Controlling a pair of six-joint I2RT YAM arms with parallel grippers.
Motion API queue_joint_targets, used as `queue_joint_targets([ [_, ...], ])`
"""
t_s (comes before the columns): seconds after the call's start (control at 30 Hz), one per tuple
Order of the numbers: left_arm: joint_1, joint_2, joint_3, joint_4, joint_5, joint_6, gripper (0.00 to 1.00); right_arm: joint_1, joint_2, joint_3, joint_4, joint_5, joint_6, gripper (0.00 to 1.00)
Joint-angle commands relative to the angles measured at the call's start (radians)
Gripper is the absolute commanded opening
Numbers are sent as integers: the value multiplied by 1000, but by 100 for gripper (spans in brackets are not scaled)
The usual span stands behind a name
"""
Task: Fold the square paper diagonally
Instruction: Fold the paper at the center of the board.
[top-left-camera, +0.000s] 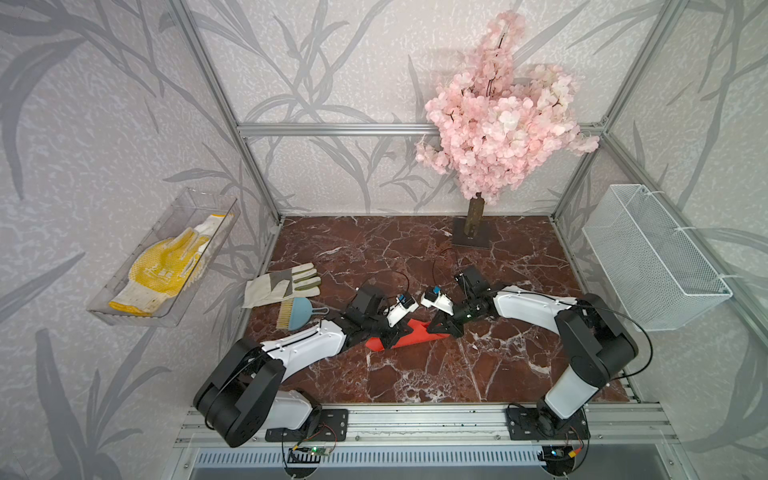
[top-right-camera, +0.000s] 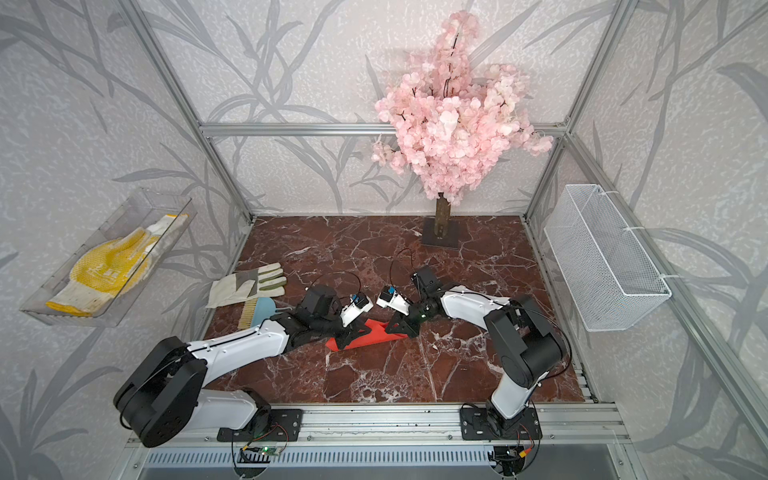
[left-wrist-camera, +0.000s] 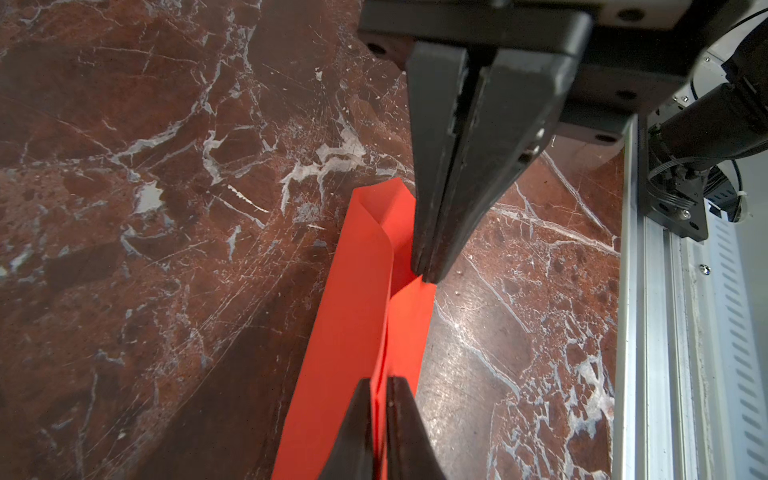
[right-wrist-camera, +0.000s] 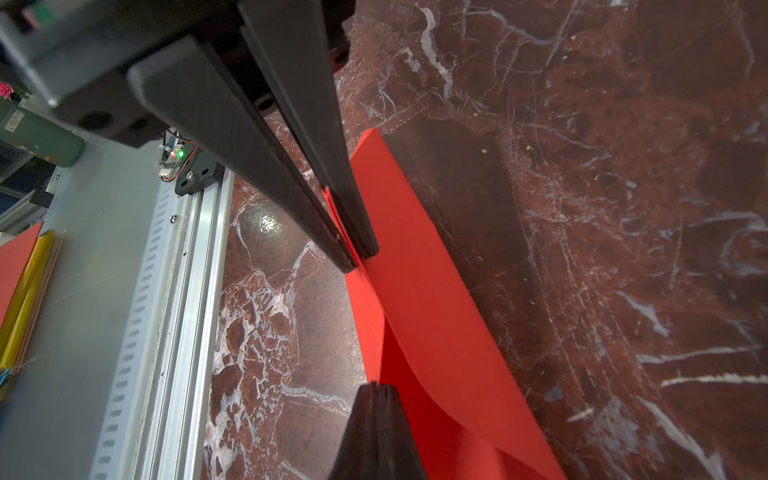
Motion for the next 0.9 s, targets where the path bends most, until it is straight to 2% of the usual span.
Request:
queue_joint_targets([
  [0.0,-1,9,28,-15,13,1,11,6,-2,23,-2,7,-7,0],
  [0.87,-2,28,41,-35,18,4,13,-12,-9,23,14,4,13,0],
])
